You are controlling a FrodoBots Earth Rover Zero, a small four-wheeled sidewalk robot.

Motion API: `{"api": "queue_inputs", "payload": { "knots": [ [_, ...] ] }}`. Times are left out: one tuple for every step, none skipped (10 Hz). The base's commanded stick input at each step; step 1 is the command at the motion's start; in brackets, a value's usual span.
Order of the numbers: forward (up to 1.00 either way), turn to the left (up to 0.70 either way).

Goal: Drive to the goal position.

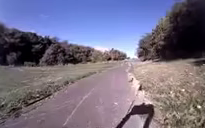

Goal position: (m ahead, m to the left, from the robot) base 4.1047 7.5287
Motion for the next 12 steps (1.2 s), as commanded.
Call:
{"api": "queue_inputs", "payload": {
  "knots": [
    [1.0,0.01],
    [1.0,0.01],
    [1.0,0.01],
    [1.0,-0.1],
    [1.0,-0.2],
    [1.0,-0.3],
    [1.0,-0.36],
    [1.0,-0.26],
    [1.0,-0.06],
    [1.0,0.01],
    [1.0,0.01],
    [1.0,0.01]
  ]
}}
